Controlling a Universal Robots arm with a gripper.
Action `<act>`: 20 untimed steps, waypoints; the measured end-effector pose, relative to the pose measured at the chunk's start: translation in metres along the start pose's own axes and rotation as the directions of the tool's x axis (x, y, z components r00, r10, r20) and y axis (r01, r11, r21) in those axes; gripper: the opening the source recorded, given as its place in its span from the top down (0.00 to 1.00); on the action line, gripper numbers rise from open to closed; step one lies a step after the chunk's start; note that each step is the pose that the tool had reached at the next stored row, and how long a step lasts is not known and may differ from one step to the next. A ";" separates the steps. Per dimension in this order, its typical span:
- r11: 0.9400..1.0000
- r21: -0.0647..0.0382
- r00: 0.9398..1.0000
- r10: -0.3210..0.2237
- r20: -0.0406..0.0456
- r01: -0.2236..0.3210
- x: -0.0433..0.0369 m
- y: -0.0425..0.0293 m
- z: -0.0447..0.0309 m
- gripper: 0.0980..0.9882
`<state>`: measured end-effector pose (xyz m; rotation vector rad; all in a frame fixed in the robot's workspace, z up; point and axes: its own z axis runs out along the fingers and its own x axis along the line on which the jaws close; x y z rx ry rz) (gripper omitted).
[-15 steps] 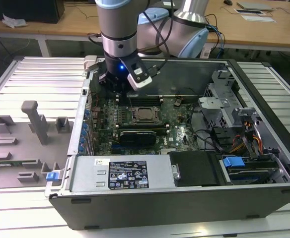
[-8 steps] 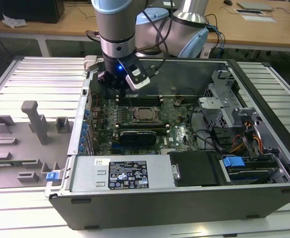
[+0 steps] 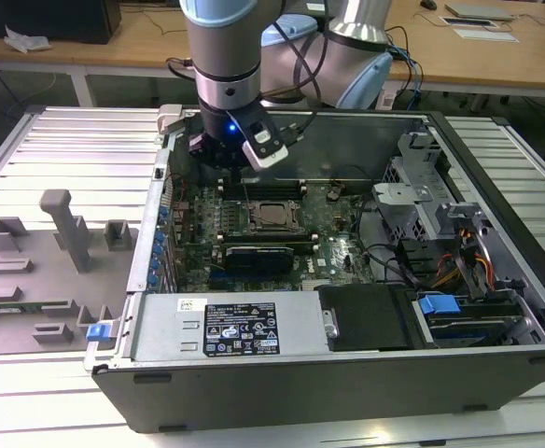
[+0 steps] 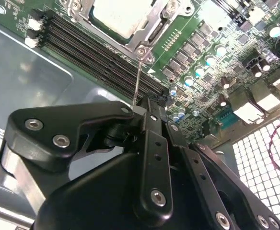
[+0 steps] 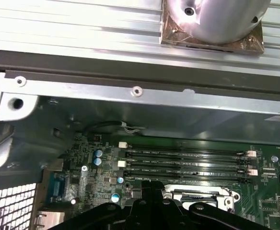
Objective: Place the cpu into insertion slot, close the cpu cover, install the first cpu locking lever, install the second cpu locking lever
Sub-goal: 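Install the first cpu locking lever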
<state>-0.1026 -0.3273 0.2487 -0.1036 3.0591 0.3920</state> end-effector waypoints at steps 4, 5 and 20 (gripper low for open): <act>1.000 0.000 1.000 0.000 0.000 0.000 -0.0076 -0.0006 0.0006 0.99; 1.000 0.000 1.000 0.000 0.000 0.000 -0.0089 -0.0008 0.0007 0.99; 1.000 0.000 1.000 0.007 0.002 -0.007 -0.0507 -0.0049 0.0043 0.99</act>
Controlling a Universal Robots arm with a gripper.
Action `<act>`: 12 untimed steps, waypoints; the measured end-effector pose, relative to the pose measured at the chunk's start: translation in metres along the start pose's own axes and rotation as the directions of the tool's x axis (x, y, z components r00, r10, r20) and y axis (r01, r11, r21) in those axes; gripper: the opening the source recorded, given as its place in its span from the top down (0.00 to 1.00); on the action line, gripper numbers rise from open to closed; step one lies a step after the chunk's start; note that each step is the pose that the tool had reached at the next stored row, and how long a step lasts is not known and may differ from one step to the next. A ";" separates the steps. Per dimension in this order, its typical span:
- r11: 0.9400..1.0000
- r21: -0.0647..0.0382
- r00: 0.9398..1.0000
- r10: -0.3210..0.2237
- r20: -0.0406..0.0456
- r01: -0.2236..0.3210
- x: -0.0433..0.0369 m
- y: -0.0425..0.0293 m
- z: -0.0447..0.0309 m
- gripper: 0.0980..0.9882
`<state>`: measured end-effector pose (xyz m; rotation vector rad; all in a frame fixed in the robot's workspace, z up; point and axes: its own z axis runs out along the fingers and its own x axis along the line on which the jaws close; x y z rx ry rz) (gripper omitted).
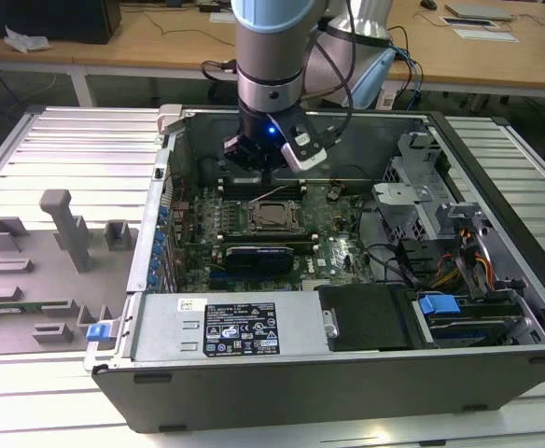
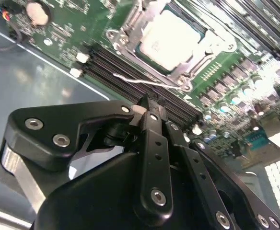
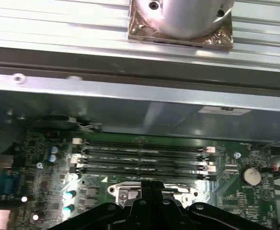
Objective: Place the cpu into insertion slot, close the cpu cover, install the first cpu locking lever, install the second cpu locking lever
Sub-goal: 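Install the first cpu locking lever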
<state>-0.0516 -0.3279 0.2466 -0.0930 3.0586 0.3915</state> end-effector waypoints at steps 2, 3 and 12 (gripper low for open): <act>1.000 0.000 1.000 0.000 0.000 0.000 -0.0015 -0.0001 0.0001 0.99; 1.000 0.000 1.000 0.000 0.000 0.000 -0.0016 -0.0001 0.0001 0.99; 1.000 0.024 0.999 -0.012 0.038 0.011 -0.0013 -0.0011 0.0041 0.99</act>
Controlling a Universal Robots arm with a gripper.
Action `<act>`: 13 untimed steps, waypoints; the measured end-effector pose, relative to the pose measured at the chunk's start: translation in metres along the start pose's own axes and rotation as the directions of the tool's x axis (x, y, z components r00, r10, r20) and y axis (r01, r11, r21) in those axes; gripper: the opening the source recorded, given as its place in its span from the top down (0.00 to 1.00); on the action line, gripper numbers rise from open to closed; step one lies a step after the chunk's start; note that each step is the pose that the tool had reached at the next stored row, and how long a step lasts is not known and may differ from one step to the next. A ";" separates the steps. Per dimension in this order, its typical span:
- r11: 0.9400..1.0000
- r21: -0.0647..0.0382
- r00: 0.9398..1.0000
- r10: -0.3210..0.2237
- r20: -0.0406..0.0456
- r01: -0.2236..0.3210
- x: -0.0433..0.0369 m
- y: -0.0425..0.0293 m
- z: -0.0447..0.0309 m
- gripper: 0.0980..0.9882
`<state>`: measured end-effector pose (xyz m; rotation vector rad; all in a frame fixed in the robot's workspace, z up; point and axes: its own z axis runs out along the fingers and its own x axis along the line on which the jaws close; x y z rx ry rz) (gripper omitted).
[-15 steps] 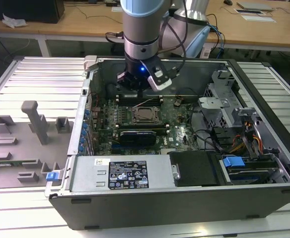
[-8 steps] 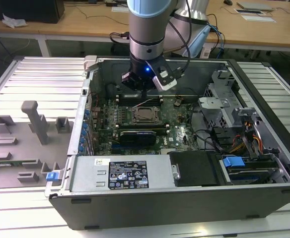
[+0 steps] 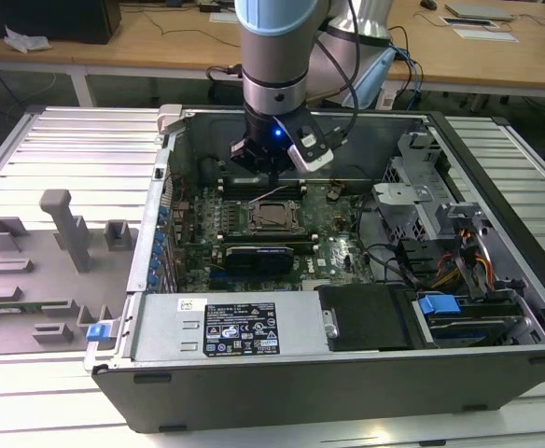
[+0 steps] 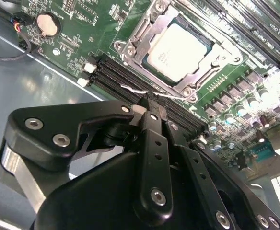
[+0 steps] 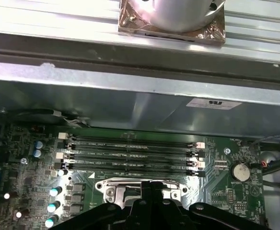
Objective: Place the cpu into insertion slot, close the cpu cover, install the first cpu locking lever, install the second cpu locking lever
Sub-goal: 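Install the first cpu locking lever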
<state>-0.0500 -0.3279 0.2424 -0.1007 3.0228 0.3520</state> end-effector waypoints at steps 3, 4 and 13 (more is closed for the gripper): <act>1.000 0.010 1.000 -0.007 0.024 0.007 0.0002 -0.0004 0.0015 0.99; 1.000 0.013 1.000 -0.008 0.030 0.008 0.0003 -0.0004 0.0018 0.99; 0.999 0.026 0.997 -0.022 0.078 0.020 0.0067 0.0030 0.0110 0.99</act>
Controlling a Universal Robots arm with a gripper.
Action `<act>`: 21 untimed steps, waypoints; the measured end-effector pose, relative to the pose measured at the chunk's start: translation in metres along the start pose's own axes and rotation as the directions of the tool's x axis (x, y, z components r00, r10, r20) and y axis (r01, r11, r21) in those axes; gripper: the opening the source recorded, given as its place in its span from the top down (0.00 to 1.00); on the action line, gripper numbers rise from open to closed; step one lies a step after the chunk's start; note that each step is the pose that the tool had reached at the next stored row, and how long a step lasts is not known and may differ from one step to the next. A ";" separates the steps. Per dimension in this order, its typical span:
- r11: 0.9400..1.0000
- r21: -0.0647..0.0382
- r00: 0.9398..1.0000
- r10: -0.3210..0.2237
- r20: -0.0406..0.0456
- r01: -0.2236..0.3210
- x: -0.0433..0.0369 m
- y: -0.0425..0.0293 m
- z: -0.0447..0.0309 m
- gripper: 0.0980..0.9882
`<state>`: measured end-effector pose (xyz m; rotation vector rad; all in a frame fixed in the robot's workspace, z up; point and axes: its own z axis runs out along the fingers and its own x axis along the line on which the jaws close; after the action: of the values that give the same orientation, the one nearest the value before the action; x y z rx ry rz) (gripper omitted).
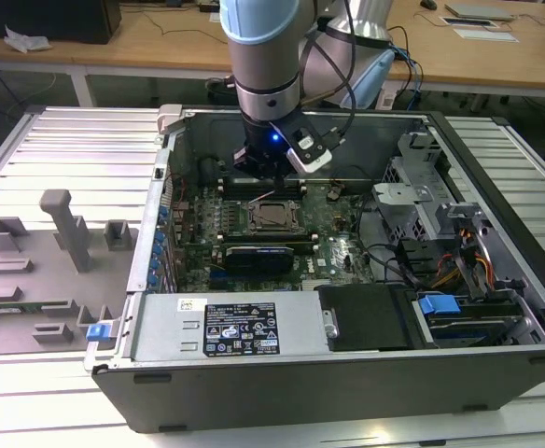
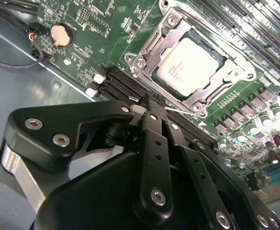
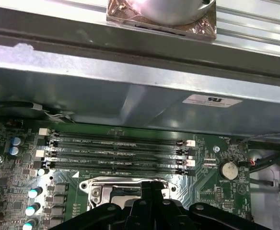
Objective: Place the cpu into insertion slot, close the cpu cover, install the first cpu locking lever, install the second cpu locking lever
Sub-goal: 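Install the first cpu locking lever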
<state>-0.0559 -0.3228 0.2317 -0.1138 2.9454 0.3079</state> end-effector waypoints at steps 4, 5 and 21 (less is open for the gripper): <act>1.000 0.010 1.000 -0.004 0.009 0.004 0.0024 0.0051 0.0048 0.99; 1.000 0.011 1.000 -0.004 0.011 0.004 0.0025 0.0063 0.0058 0.99; 0.997 0.068 1.000 0.018 0.015 -0.019 0.0042 0.0181 0.0212 0.99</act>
<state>-0.0582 -0.3009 0.2141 -0.0742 2.9401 0.2091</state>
